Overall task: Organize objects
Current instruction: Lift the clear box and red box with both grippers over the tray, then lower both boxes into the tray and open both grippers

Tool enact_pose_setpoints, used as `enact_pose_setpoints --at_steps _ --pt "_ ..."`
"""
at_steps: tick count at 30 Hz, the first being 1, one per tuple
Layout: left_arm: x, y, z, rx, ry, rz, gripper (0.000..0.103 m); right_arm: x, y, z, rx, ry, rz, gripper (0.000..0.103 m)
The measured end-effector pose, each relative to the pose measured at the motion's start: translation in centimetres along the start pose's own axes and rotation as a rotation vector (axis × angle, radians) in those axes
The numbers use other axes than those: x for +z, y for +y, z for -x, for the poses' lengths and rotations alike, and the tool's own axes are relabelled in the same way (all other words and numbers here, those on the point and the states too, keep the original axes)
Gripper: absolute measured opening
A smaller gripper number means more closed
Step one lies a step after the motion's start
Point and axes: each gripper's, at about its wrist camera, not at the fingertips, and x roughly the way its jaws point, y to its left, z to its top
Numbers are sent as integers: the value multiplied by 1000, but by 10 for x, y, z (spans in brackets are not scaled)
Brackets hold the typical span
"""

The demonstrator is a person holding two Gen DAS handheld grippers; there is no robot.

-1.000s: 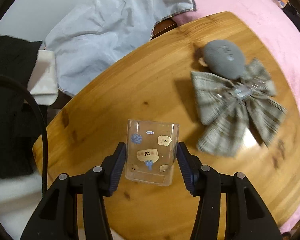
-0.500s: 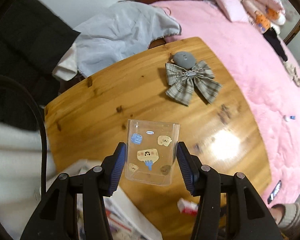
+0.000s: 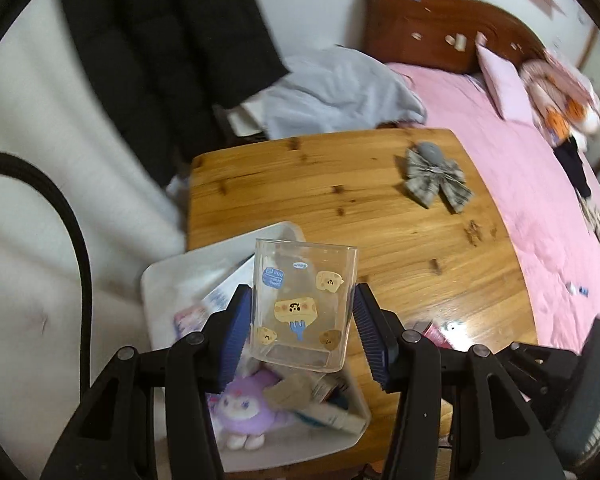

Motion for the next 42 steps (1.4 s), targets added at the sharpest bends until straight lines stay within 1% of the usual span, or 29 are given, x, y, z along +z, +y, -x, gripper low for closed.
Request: enact_pose_setpoints --at_steps 2,4,6,9,11,18,25,28,35,38,40,41,42 --pt "-14 14 5 10 -13 38 55 11 15 4 -5 -9 9 15" --pt "-28 29 8 4 -17 86 55 19 25 5 -8 -2 3 15" --pt "-40 39 9 11 -20 119 55 29 31 3 -12 19 -19 15" --pt "-58 54 10 43 -37 164 55 38 35 -5 16 62 -65 15" --pt "-68 62 8 63 -44 187 55 42 39 -9 34 85 -90 15" --pt "-97 81 -5 71 -10 234 55 44 64 -21 6 115 -70 15" --pt "-110 92 -7 71 -6 265 55 45 71 -25 -1 127 -65 15" --pt "-112 94 -7 81 -11 262 55 47 72 -27 -3 127 -62 15" --pt "-113 96 -9 71 2 259 56 51 78 -35 -9 137 -53 15" --pt "-113 96 -9 78 0 253 56 52 80 -37 -18 139 -46 15" --pt "-113 96 -8 85 0 248 56 53 83 -39 -23 147 -39 19" --pt "-113 96 -9 84 3 250 57 52 84 -40 -27 151 -34 25" --pt "-114 97 -9 79 7 255 62 52 85 -40 -38 152 -30 29"
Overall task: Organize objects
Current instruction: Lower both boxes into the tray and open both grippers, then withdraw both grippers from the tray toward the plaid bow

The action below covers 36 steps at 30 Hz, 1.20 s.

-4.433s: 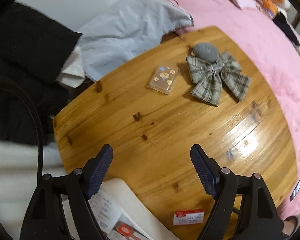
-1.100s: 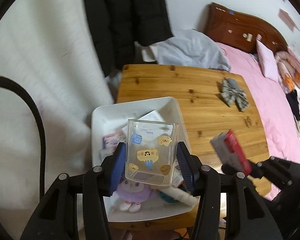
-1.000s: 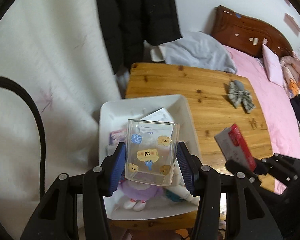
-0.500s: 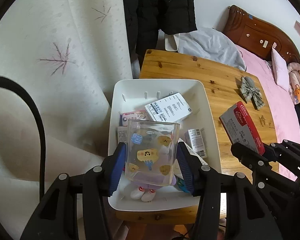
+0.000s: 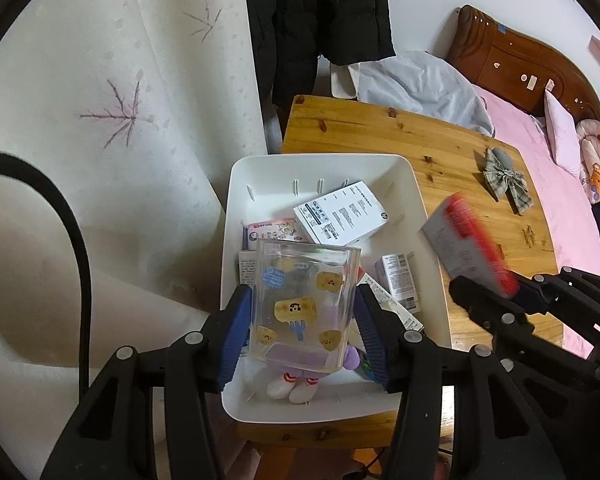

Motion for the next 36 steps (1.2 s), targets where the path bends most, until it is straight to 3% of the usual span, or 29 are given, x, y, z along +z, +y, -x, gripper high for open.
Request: enact_pose_setpoints --at_steps 3,7,11,25,36 --pt "0 3 -1 34 3 25 69 -1 -2 1 -15 -1 -6 37" --pt "0 9 -1 20 9 52 72 -1 -5 3 -16 -6 -23 45" --pt "1 9 2 12 0 62 84 -3 -5 6 -16 -18 -20 56" --pt "1 -10 8 23 -22 23 84 -9 -7 19 -39 -54 -16 56" --pt "9 -43 13 5 -36 -29 84 -21 -43 33 -65 -81 -90 56"
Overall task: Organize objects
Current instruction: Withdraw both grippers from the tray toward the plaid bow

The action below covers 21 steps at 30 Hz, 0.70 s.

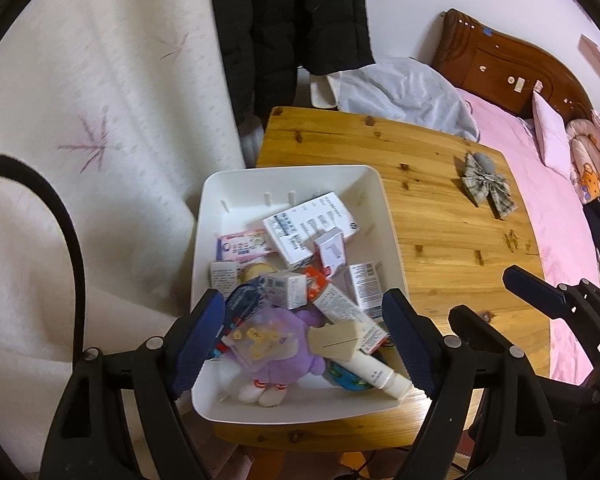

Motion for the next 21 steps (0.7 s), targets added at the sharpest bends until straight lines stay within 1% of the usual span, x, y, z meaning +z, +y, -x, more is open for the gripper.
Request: enact_pose_setpoints --at_steps 6,10,14,19,21 --pt "9 -30 -2 -11 -4 -51 84 -4 -41 6 -26 -14 -69 56" --pt "20 -60 -4 -27 -9 -92 84 -6 -75 7 -53 -20 -118 56" --pt "32 -92 -8 -34 -12 -135 84 -8 -120 6 -71 -22 -179 56" --pt "53 -137 -21 -45 -6 -178 84 -7 -181 -2 -116 -19 -220 59" --pt "61 -156 -27 -46 -1 -198 84 -4 -210 -6 -139 -21 -231 62"
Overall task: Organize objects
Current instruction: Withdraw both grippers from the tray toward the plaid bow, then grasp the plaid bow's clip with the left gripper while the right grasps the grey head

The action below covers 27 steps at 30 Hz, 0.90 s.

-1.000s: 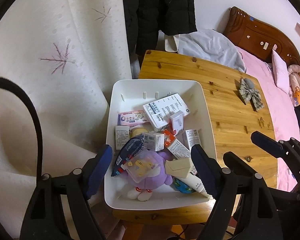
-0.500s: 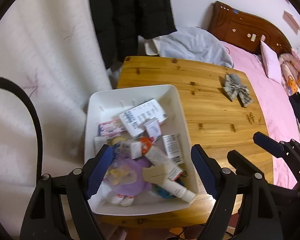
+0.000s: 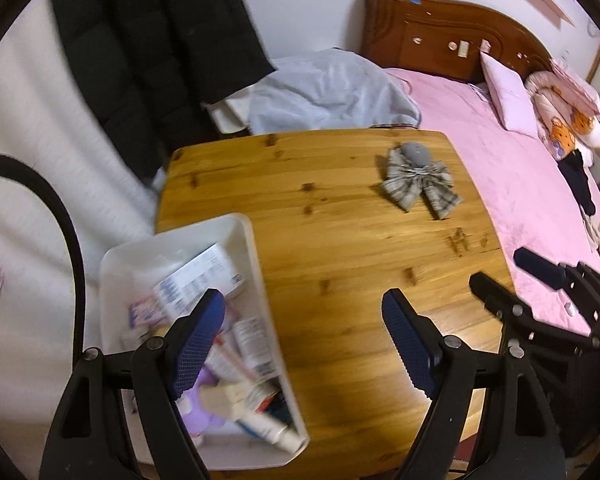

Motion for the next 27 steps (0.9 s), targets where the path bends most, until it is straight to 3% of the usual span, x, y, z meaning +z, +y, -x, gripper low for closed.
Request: enact_pose_setpoints --at_steps 9,14,19,23,27 --pt "64 -79 -63 -36 63 -44 84 59 -105 -58 -43 9 -32 64" --pt "93 -109 -109 -46 94 -60 84 90 -144 -98 1 32 -77 64" --pt "120 -129 -162 -111 117 -58 84 115 -165 -143 70 65 -87 68" --pt "138 -131 -202 -160 146 -14 85 131 -179 -184 141 111 -134 68" --pt "150 -127 -240 -152 172 22 88 143 -190 -228 193 173 -201 68"
